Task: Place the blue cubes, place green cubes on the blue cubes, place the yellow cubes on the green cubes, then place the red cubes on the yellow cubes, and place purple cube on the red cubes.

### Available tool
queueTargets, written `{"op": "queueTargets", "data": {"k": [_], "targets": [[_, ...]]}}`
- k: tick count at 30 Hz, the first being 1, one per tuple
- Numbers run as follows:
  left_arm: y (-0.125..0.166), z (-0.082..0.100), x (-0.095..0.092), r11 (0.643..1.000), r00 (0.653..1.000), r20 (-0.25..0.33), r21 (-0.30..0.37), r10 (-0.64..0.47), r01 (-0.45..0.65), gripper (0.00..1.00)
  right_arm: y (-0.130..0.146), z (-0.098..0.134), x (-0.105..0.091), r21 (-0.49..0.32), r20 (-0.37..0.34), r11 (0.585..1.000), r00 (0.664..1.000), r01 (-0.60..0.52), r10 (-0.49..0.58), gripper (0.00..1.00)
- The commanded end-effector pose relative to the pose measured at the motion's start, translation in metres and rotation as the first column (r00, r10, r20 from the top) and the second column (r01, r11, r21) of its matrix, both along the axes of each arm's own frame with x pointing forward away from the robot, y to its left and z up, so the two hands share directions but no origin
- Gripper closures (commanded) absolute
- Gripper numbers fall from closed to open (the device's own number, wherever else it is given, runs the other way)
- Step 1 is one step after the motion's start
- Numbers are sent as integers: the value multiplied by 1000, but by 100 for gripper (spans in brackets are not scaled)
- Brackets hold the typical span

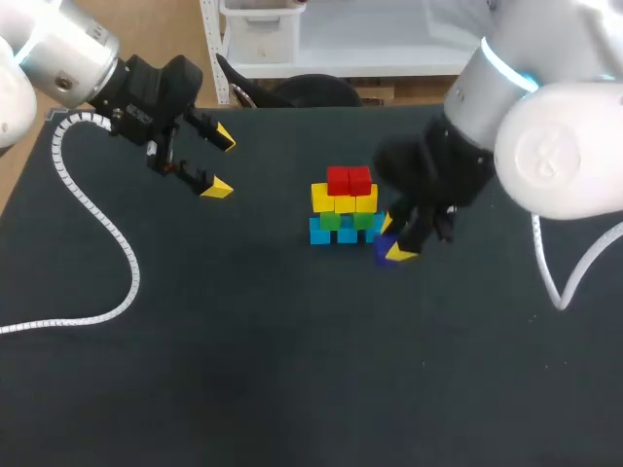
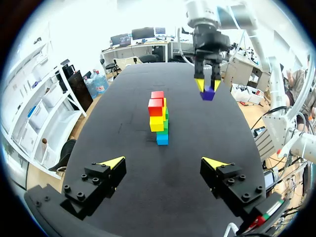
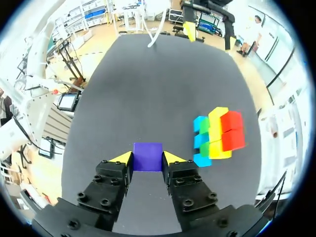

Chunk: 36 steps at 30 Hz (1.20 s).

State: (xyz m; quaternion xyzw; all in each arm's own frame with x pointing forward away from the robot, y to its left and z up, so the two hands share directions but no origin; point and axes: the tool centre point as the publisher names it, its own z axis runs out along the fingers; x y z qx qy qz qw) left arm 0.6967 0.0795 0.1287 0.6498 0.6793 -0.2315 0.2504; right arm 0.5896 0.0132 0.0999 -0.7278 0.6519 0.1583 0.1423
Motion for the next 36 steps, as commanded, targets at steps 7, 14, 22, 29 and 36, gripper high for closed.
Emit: {"op": "queueTargets", "data": {"k": [7,14,22,29,36], "targets": [[1,0,1,1000,1000,0,-2,-4,4,0,4,34,-15,-13,70,996,993,-90,90,100],[1,0,1,1000,1000,0,-2,-4,4,0,4,34,-15,-13,70,996,993,-90,90,100],[1,0,1,1000,1000,0,-2,-4,4,0,4,34,-15,-13,70,996,993,-90,90,100],[1,0,1,1000,1000,0,-2,-4,4,0,4,34,-15,-13,70,996,993,-90,90,100],[1,0,1,1000,1000,0,-2,-4,4,0,4,34,-15,-13,70,996,993,-90,90,100]]}}
